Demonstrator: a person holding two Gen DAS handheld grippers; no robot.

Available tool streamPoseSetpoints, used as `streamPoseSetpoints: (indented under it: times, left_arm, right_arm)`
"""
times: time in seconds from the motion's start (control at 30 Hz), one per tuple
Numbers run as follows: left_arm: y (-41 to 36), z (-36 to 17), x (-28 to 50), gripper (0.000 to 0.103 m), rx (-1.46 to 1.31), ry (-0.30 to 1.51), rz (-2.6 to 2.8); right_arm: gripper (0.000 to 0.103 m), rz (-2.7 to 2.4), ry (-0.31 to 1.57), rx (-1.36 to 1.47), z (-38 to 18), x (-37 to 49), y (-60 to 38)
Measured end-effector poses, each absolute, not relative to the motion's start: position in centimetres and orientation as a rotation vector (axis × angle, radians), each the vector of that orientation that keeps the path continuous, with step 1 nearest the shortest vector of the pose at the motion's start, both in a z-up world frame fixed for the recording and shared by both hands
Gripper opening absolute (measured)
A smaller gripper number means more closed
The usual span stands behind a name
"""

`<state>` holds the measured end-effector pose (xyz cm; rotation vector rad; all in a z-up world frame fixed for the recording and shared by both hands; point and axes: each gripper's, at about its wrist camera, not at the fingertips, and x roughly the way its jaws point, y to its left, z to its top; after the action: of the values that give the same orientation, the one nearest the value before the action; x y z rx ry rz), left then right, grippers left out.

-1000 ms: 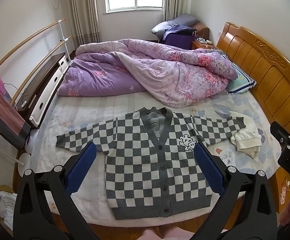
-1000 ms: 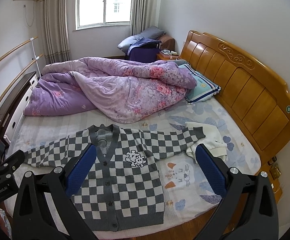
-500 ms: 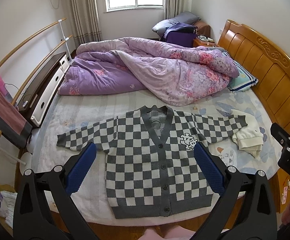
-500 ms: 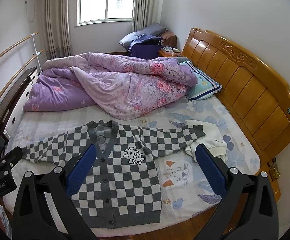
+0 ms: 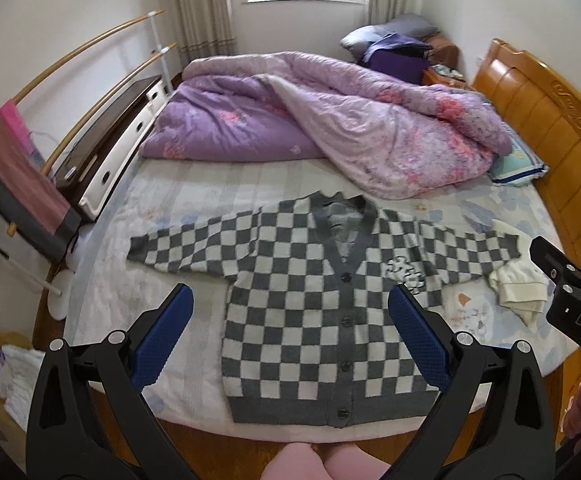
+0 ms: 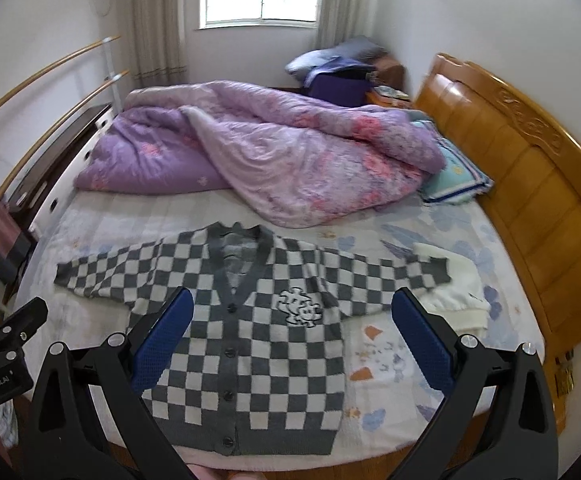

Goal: Fold large clothes
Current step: 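Reach the left tool to the cardigan sleeve cuff and grasp it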

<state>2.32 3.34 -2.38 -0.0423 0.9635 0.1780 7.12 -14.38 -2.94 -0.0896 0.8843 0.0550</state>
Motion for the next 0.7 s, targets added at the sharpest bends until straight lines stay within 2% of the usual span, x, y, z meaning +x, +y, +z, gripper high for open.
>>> streamPoseSetpoints:
  times: [0.5, 0.7]
  left_arm:
    - [17.4, -8.6, 4.3, 0.098, -0.174, 1.060, 0.298]
    - [25.4, -11.9, 6.0, 0.098, -0.238, 1.017, 0.172]
  right_arm:
    - [0.096, 0.204, 1.000, -0.207, -9.0, 11.1, 0.0]
    - [0.096, 0.248, 1.036, -0.198, -12.4, 13.4, 8.6]
